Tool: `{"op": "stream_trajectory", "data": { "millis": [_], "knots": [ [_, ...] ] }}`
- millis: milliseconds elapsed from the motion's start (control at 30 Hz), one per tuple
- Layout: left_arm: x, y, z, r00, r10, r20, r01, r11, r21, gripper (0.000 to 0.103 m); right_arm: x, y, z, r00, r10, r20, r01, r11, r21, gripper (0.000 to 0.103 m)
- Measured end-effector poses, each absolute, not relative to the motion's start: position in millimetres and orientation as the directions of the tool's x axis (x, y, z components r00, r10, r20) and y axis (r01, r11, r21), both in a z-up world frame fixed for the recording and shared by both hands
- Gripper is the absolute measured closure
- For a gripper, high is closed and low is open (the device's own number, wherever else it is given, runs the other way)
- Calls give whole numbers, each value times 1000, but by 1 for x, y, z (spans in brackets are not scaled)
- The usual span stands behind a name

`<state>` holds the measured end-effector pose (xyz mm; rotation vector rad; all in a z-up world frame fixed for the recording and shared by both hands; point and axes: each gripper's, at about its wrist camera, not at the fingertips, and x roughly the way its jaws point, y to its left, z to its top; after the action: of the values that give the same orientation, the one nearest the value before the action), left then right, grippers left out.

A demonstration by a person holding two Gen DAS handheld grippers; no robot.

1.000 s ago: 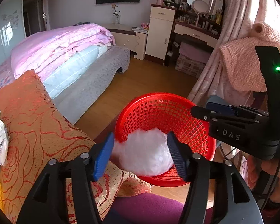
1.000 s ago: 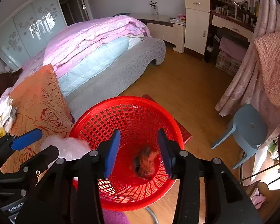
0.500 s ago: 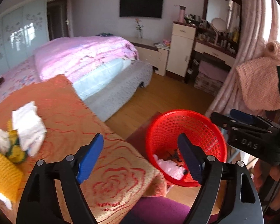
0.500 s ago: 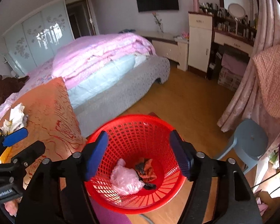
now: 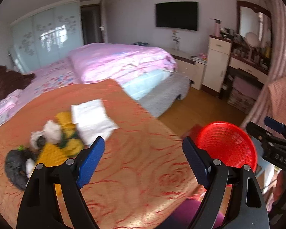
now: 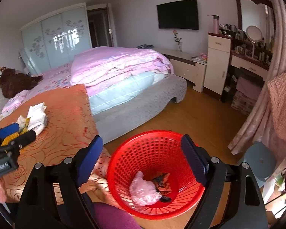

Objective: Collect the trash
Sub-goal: 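Move both tools back over the trash on the table, then grasp the black plastic bag with the left tool while the right tool grasps the white tissue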

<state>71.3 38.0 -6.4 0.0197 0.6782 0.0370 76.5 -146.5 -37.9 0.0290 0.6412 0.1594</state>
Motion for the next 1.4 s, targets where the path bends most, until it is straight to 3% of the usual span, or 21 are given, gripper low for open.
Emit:
{"op": "stream_trajectory", "data": {
  "millis": [500,767,800,867,967,1400],
  "knots": [
    [17,210,7,692,400,-601,-480,877,32,22,68,-103,-43,745,237,-624,-254,965,63,20],
    [15,250,-22,663,307,-683,-465,884,-54,25,71,-97,-48,728,242,-642,-264,962,63,20],
    [16,252,-25,664,296,-687,-459,886,-62,30,72,-96,-49,724,241,-646,-265,962,62,20],
    [14,255,-31,664,260,-701,-444,891,-90,53,72,-94,-52,719,241,-652,-267,962,60,20],
    [9,258,-34,678,243,-693,-440,890,-118,58,74,-90,-54,711,242,-660,-274,960,57,20],
    [-21,272,-5,733,290,-615,-473,867,-155,60,92,-23,-36,685,355,-637,-394,915,85,20]
  ]
}}
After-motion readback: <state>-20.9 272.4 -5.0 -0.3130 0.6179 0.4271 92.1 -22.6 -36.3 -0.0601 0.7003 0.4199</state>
